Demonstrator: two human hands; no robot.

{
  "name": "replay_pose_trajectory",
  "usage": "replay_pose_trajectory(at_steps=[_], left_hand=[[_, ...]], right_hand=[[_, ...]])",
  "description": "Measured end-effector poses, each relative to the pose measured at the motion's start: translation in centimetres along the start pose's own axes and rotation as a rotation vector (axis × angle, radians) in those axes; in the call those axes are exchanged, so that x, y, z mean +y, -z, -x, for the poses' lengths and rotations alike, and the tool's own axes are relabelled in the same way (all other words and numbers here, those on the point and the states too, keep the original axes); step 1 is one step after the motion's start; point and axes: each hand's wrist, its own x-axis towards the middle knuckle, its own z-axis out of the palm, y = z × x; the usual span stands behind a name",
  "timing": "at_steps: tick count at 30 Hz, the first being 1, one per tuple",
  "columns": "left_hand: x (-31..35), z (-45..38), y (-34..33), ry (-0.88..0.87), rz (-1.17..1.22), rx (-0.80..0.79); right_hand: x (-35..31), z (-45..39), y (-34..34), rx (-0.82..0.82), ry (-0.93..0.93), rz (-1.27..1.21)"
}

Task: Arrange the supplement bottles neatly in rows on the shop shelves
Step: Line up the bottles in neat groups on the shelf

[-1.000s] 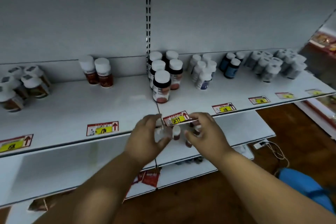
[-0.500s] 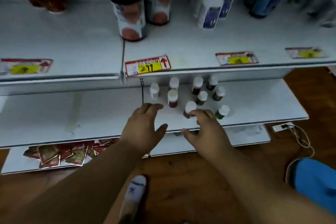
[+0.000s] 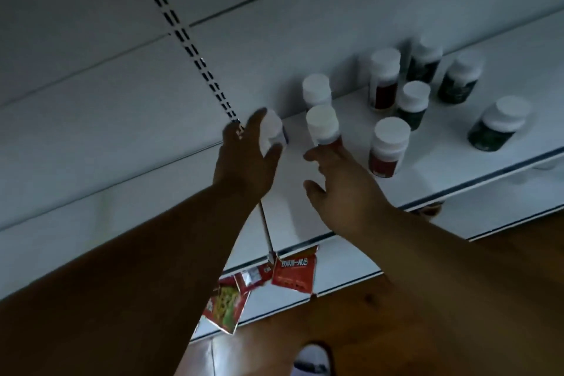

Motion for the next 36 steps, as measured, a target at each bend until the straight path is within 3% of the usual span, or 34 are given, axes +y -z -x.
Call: replay_pose_trajectory(at_steps=[7, 14, 21, 26, 32, 36], left_hand=[[0.6, -4.8, -2.2, -0.006, -0.041, 0.057], [1.4, 2.0, 1.4, 0.017, 0.049, 0.044], [14.0, 17.0, 15.9, 0.138, 0.571, -0.001], [23.7, 23.7, 26.0, 0.182, 1.000, -0.042], [31.3, 24.3, 31.8, 0.005, 1.172, -0.068], [32.4, 21.1, 34.3, -0.056, 1.104, -0.061]], right_hand=[[2.3, -0.9, -1.6, 0.045, 0.019, -0.100], [0.7, 3.3, 0.9, 0.008, -0.078, -0.144], [-8.5, 13.8, 13.9, -0.106, -0.201, -0.300], [-15.3, 20.4, 27.6, -0.048, -0.191, -0.289], [-20.4, 22.1, 36.2, 0.094, -0.103, -0.327], [-22.6, 19.5, 38.3, 0.124, -0.079, -0.373]])
